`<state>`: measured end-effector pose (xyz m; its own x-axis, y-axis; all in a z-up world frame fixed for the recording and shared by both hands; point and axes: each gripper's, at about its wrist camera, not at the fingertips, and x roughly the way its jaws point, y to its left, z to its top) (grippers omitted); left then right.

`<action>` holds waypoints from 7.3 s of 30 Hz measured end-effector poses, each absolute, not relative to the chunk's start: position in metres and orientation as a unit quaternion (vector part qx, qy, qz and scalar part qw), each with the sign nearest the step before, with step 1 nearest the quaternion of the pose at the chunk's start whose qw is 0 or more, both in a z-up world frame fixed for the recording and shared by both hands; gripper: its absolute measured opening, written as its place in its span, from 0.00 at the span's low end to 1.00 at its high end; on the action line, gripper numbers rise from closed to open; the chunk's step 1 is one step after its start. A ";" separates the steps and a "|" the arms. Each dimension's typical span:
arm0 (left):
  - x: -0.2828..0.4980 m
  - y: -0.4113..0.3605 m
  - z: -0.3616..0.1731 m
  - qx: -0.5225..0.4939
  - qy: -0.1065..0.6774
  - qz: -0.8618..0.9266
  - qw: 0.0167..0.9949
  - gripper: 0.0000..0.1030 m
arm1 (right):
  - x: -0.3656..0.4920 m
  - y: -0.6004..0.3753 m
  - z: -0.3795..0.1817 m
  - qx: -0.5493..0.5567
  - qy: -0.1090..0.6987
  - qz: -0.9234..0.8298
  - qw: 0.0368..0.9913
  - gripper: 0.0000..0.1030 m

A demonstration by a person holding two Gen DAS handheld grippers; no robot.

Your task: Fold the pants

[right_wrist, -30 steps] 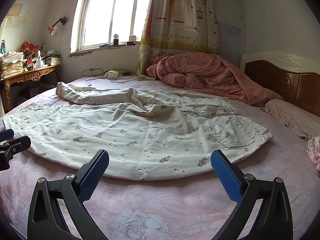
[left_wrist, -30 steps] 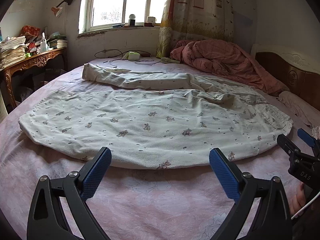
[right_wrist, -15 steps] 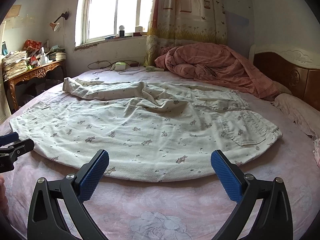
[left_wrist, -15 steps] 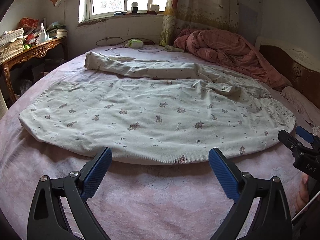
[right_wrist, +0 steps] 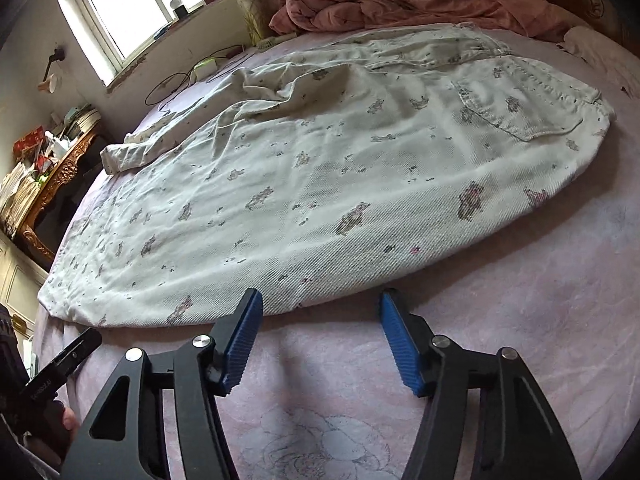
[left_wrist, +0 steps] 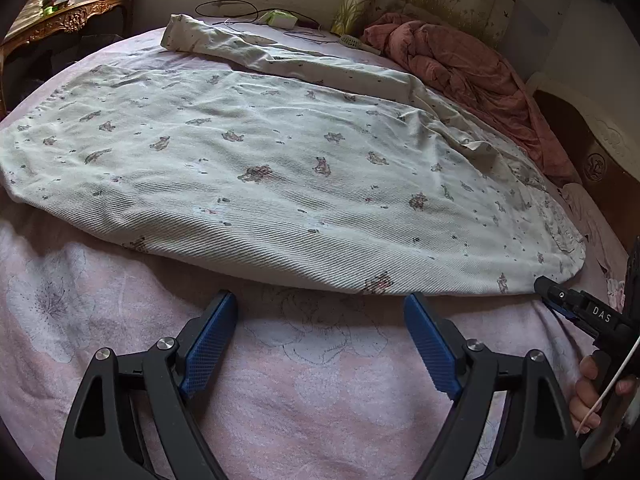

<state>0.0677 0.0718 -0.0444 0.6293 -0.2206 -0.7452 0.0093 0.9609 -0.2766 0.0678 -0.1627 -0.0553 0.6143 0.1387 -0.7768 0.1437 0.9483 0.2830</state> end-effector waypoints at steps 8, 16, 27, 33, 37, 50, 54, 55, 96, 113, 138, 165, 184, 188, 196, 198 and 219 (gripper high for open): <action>0.080 0.096 -0.049 -0.229 0.416 -0.083 0.876 0.78 | 0.082 -0.170 -0.057 0.208 0.437 0.009 0.875 0.58; 0.091 0.090 -0.049 -0.243 0.407 -0.081 0.877 0.90 | 0.097 -0.183 -0.066 0.273 0.423 -0.004 0.864 0.50; 0.087 0.108 -0.054 -0.268 0.397 -0.008 0.878 0.06 | 0.095 -0.179 -0.064 0.250 0.422 -0.009 0.871 0.09; 0.053 0.064 -0.024 -0.079 0.373 0.024 0.924 0.05 | 0.070 -0.148 -0.038 0.116 0.414 -0.034 0.902 0.08; 0.035 0.063 -0.028 -0.069 0.396 0.011 0.915 0.05 | 0.052 -0.152 -0.040 0.105 0.433 -0.049 0.894 0.07; 0.013 0.043 -0.031 -0.028 0.388 0.031 0.921 0.37 | 0.015 -0.180 -0.044 0.143 0.427 -0.002 0.893 0.15; 0.002 0.031 -0.029 -0.022 0.370 0.011 0.929 0.70 | 0.013 -0.207 -0.041 0.152 0.424 -0.033 0.892 0.54; 0.002 0.027 -0.028 -0.021 0.370 0.001 0.929 0.71 | 0.013 -0.216 -0.040 0.160 0.419 -0.048 0.892 0.65; 0.061 -0.008 -0.050 -0.042 0.449 -0.008 0.893 1.00 | 0.154 -0.404 -0.061 0.195 0.422 -0.170 0.869 0.86; 0.062 -0.010 -0.048 -0.028 0.454 -0.001 0.891 0.93 | 0.148 -0.446 -0.067 0.327 0.380 -0.103 0.860 0.10; 0.065 0.005 -0.040 -0.063 0.460 -0.024 0.885 0.79 | 0.122 -0.433 -0.053 0.295 0.409 -0.102 0.858 0.05; 0.059 -0.007 -0.013 0.007 0.459 0.044 0.888 0.49 | 0.077 -0.466 -0.029 0.277 0.394 -0.151 0.863 0.55; 0.288 0.067 0.050 -0.105 0.442 0.080 0.887 0.71 | 0.225 -0.340 0.073 0.184 0.382 -0.058 0.904 0.67; 0.344 0.108 0.027 -0.168 0.459 0.079 0.869 0.71 | 0.270 -0.299 0.070 0.195 0.395 -0.024 0.898 0.67; 0.425 0.161 -0.036 -0.332 0.470 0.097 0.812 0.70 | 0.355 -0.197 0.046 0.184 0.433 0.016 0.882 0.66; 0.435 0.168 -0.043 -0.339 0.464 0.117 0.810 0.66 | 0.368 -0.175 0.037 0.175 0.440 0.022 0.880 0.66; 0.305 0.164 -0.013 -0.145 0.466 0.139 0.862 0.07 | 0.381 -0.199 0.029 0.109 0.476 -0.012 0.873 0.67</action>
<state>0.3047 0.1638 -0.0126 0.5274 0.1039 -0.8432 -0.3744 0.9194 -0.1208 0.3807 -0.1990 0.0285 0.5474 0.0818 -0.8328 0.1252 0.9760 0.1781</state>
